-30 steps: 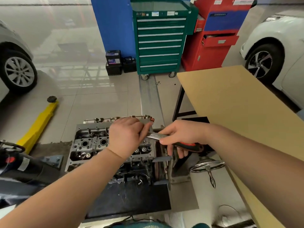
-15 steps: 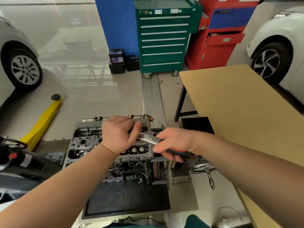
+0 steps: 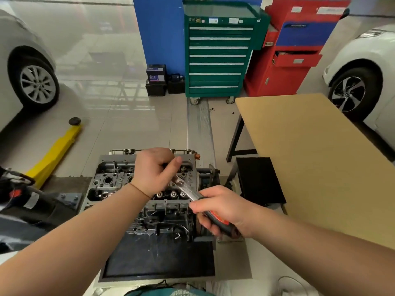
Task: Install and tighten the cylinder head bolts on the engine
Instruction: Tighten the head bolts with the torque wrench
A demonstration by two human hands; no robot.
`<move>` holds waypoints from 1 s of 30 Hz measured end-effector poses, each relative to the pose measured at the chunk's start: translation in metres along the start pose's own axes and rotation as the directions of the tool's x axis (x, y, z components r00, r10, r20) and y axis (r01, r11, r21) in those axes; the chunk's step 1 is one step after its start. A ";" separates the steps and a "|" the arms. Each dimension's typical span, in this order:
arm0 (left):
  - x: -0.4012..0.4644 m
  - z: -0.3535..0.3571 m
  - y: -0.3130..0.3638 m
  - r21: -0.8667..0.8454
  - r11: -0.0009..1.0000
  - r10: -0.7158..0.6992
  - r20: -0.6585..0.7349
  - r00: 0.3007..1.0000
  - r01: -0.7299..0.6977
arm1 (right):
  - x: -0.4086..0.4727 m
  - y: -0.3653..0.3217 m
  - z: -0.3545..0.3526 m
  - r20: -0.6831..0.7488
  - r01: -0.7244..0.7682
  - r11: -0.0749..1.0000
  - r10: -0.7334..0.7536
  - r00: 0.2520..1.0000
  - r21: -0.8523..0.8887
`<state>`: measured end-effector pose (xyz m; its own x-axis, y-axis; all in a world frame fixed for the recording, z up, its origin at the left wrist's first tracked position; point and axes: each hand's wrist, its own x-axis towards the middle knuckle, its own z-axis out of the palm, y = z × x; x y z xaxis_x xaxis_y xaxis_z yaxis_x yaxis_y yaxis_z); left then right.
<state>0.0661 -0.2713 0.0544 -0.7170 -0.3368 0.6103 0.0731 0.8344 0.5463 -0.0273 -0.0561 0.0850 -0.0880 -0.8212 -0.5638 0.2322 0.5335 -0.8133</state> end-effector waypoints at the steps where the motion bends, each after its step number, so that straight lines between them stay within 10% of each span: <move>1: -0.002 0.002 0.001 -0.074 0.992 -0.108 -0.030 0.994 0.106 | 0.000 -0.001 0.001 0.000 -0.002 1.000 0.002 1.000 0.008; 5: -0.006 0.012 0.002 -0.251 0.916 -0.354 -0.135 0.926 0.313 | -0.004 -0.001 0.004 -0.029 -0.002 0.999 0.003 1.000 0.032; 15: -0.004 0.011 -0.012 -0.491 0.795 -0.399 0.018 0.917 0.356 | -0.006 0.015 0.042 -0.098 0.030 0.973 -0.007 0.995 0.229; 22: 0.003 0.014 0.001 -0.710 0.526 -0.663 0.003 0.749 0.469 | -0.005 0.012 0.041 -0.077 0.038 0.972 -0.021 0.997 0.230; 30: 0.004 0.006 -0.009 -0.715 0.431 -0.679 0.145 0.720 0.550 | 0.003 0.026 0.076 -0.228 0.077 0.959 -0.014 0.974 0.273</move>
<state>0.0586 -0.2771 0.0483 -0.6661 -0.7457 -0.0145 0.1331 -0.1380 0.9815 0.0519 -0.0603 0.0730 -0.3094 -0.7607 -0.5706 0.4803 0.3929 -0.7842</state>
